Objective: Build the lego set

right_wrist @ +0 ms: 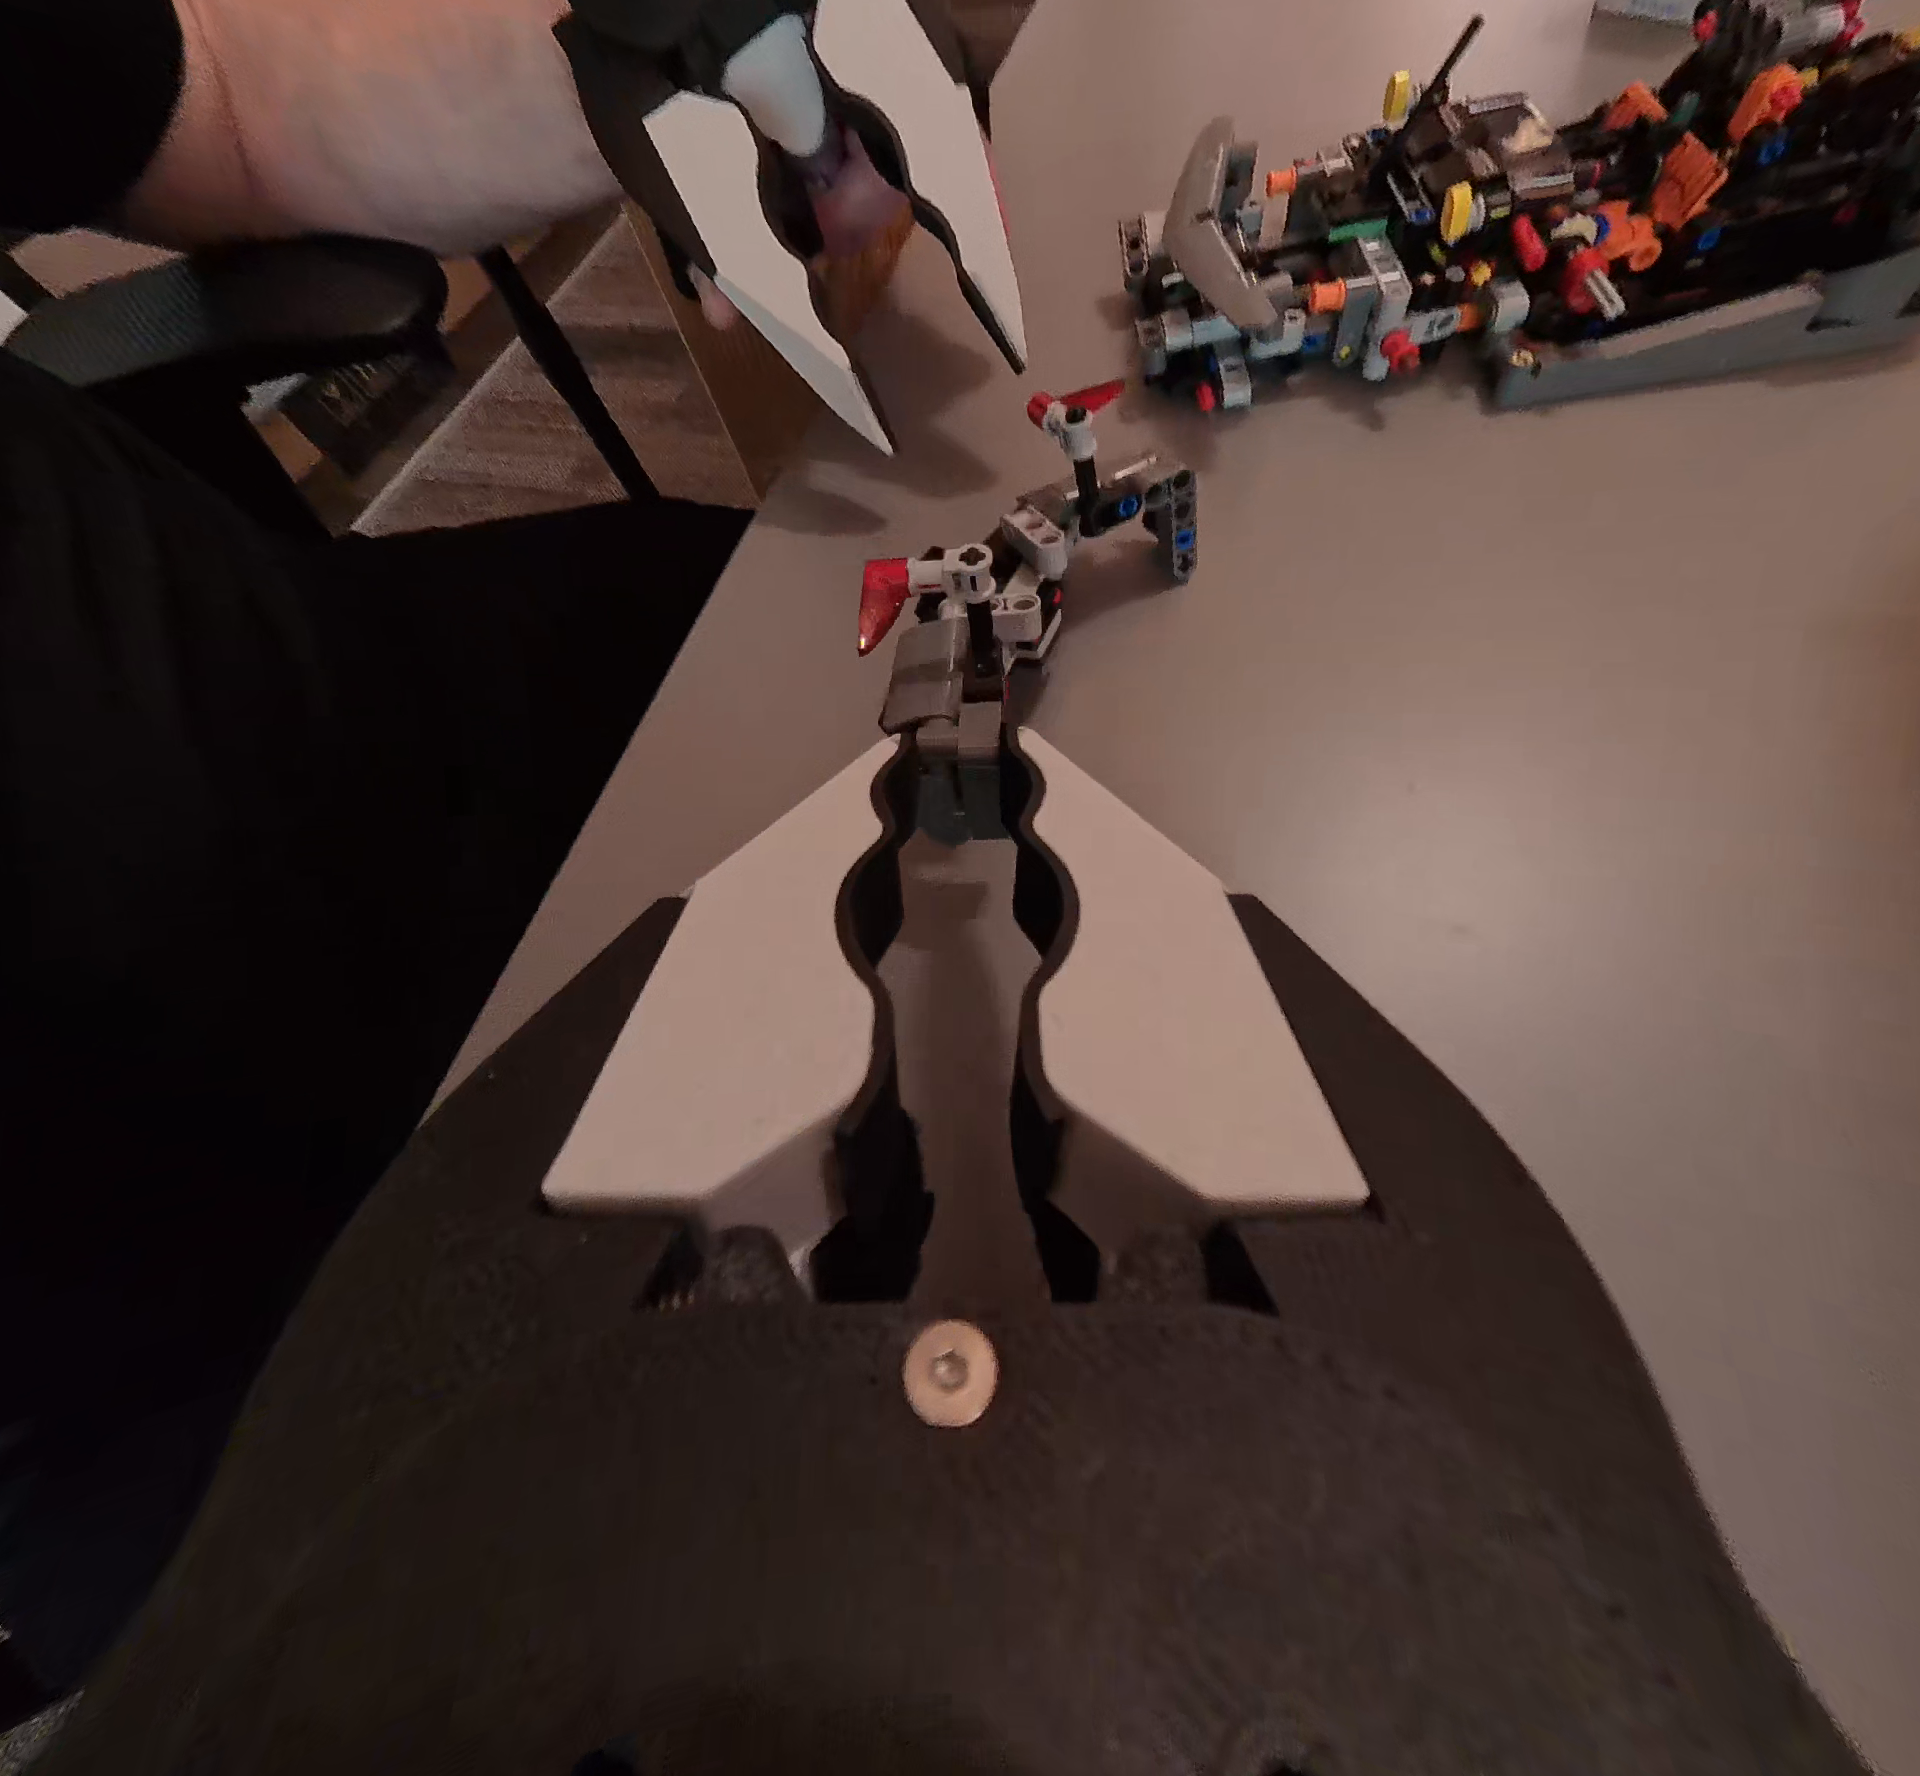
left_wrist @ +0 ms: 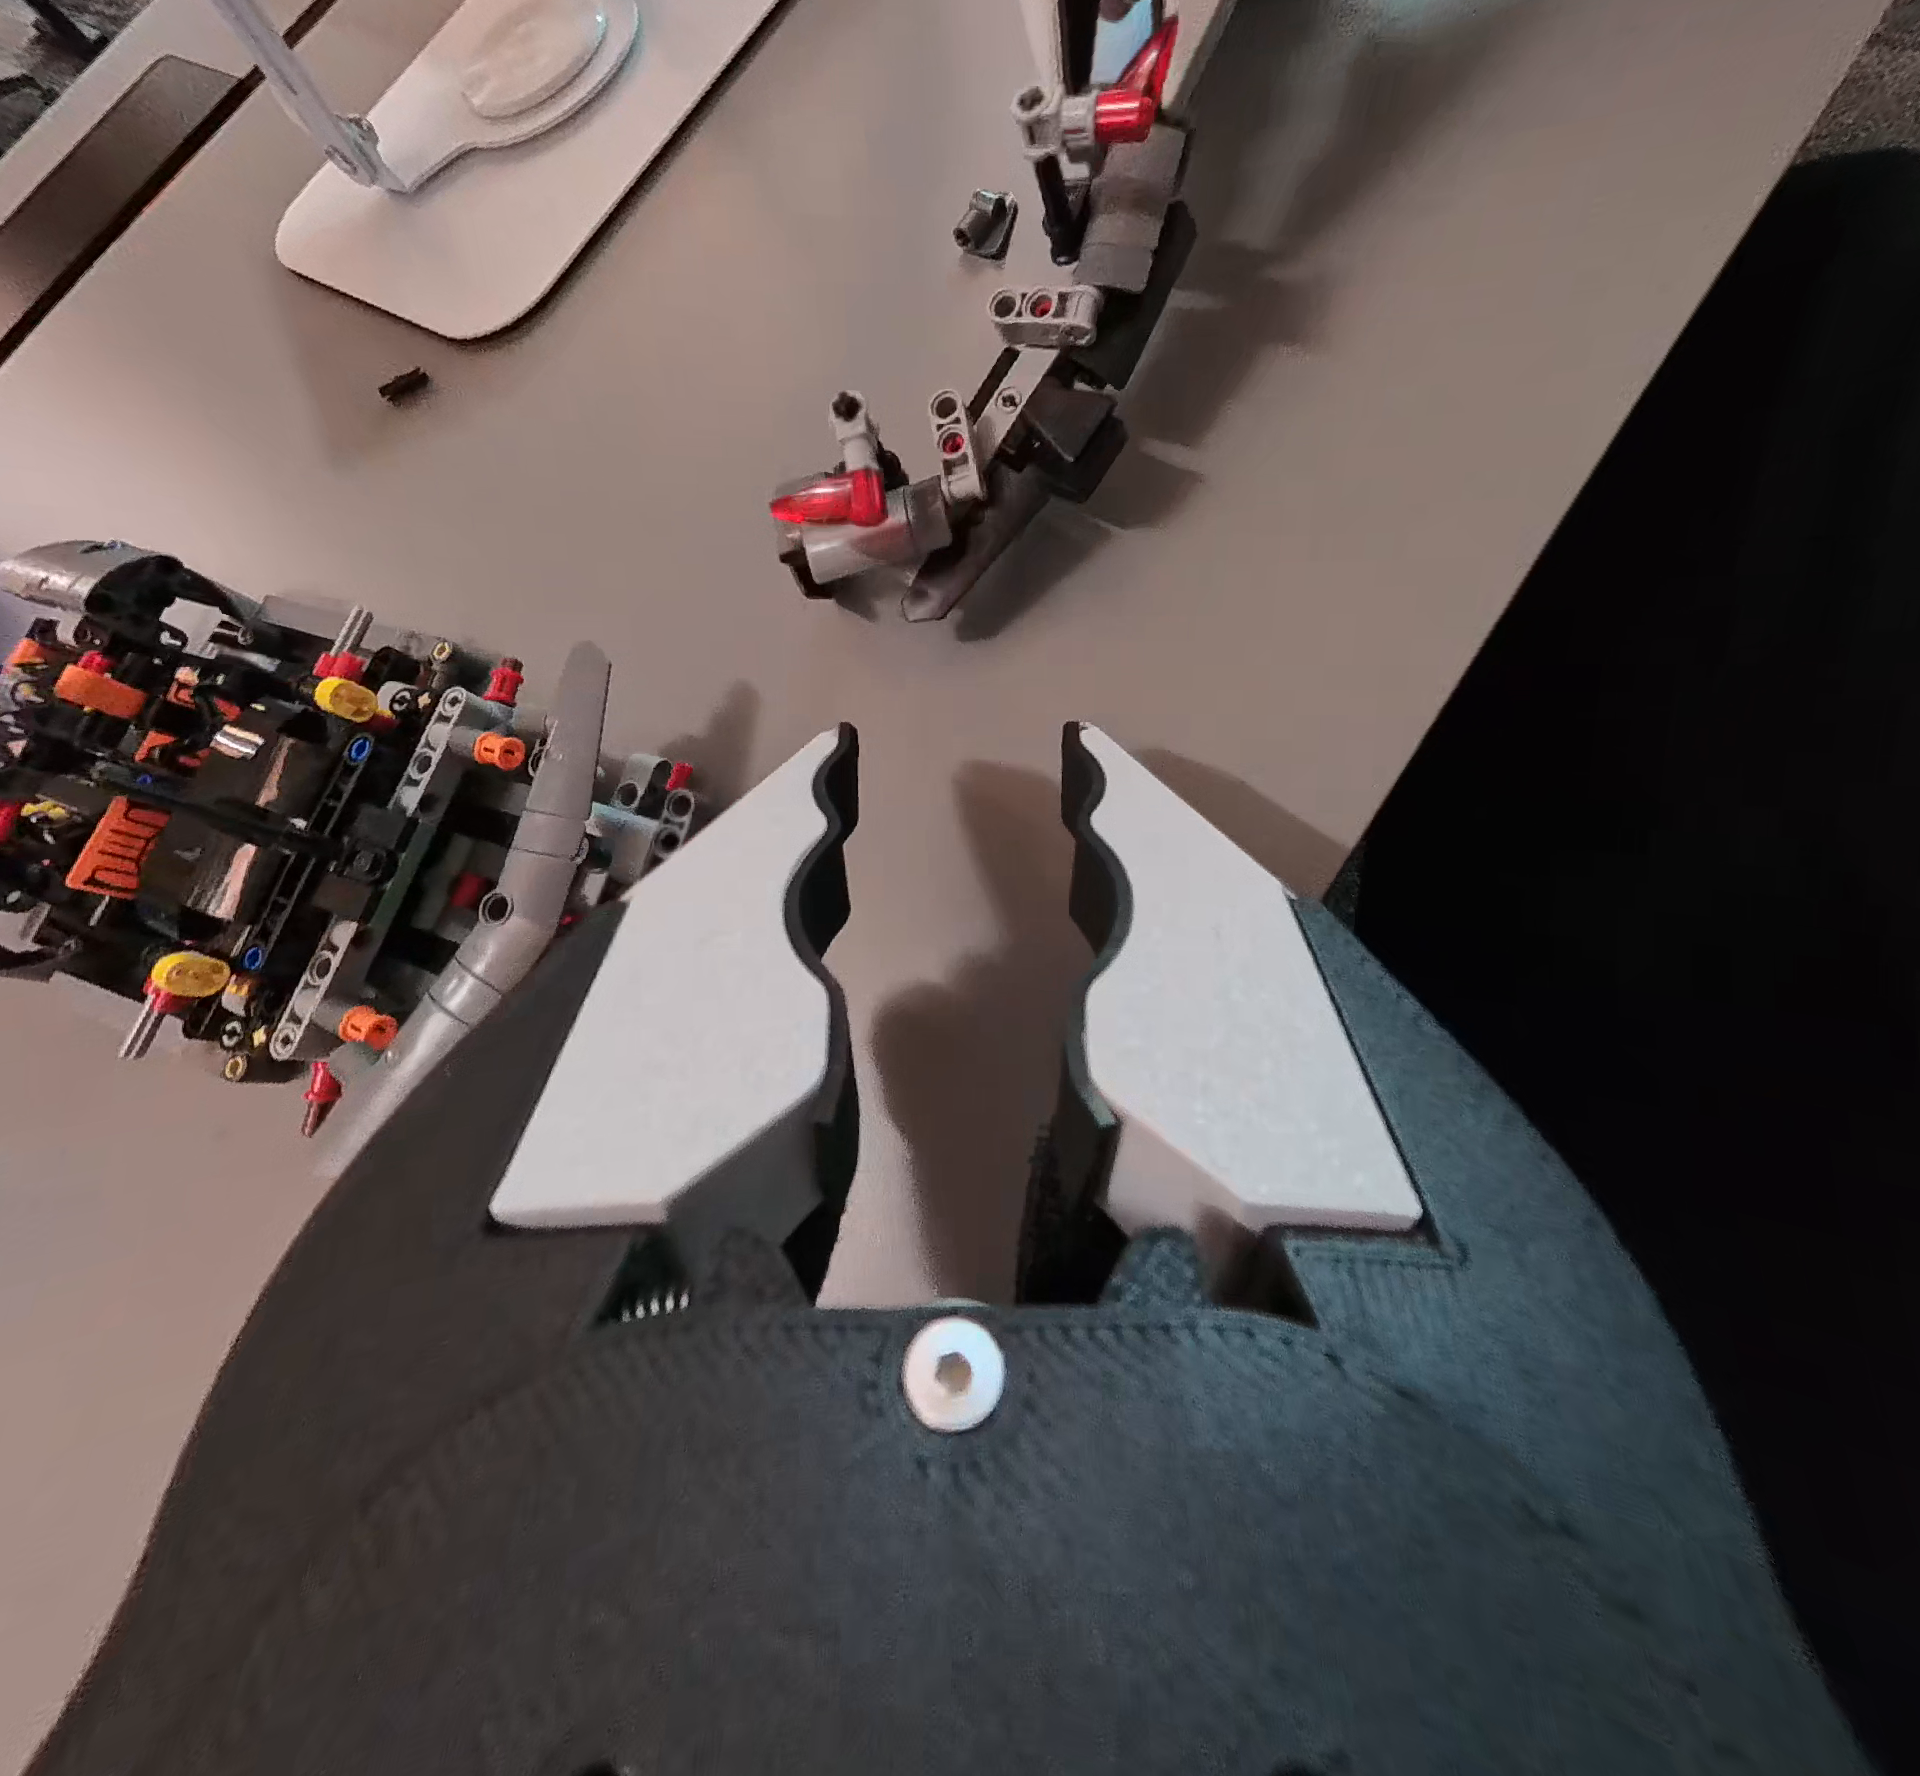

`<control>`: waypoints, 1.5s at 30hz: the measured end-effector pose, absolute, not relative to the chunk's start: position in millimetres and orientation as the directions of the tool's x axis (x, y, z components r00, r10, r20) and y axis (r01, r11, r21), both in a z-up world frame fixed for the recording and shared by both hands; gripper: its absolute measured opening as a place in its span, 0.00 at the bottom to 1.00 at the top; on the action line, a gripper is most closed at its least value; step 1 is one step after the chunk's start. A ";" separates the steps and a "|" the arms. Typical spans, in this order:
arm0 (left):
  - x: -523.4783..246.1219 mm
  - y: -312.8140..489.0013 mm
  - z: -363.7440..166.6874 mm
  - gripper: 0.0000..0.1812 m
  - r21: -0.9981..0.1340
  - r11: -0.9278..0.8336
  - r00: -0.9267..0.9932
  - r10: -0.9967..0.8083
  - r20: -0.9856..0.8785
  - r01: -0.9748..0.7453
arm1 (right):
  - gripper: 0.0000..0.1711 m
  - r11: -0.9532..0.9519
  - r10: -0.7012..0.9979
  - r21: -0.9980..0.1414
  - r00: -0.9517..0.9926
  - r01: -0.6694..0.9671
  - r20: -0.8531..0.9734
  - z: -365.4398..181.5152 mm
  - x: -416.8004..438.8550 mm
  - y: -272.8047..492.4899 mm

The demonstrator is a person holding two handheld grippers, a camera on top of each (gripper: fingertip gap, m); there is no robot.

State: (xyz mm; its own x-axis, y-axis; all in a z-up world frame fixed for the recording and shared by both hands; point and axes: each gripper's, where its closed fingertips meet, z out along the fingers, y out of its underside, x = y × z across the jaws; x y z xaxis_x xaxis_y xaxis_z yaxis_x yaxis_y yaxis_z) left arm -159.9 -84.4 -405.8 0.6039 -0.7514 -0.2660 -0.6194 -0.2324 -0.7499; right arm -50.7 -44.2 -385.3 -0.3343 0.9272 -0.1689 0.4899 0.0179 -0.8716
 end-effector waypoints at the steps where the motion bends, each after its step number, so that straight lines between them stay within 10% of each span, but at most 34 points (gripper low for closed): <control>1: -159.2 -83.2 -406.1 0.21 -0.748 -0.229 0.601 -0.752 -0.270 -0.623 | 0.07 0.024 0.933 -0.863 -0.322 0.504 -0.162 -389.3 -49.1 -42.1; 21: -138.4 -64.6 -412.5 0.22 -0.725 -0.214 0.574 -0.764 -0.293 -0.655 | 0.31 0.269 0.959 -0.700 -0.252 0.662 0.130 -403.1 -42.8 -45.9; 45: -107.4 -47.3 -417.1 0.20 -0.753 -0.292 0.640 -0.737 -0.216 -0.590 | 0.22 0.122 0.990 -0.679 -0.141 0.723 0.027 -409.8 -45.5 -79.8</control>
State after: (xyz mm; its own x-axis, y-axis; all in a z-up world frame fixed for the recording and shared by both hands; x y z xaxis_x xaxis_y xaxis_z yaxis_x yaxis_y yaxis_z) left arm -107.4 -47.3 -417.1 0.6399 -0.7375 -0.2160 -0.5902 -0.2917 -0.7527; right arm -45.5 -79.8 -409.8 -0.1411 0.9896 0.0274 0.7235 0.1220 -0.6795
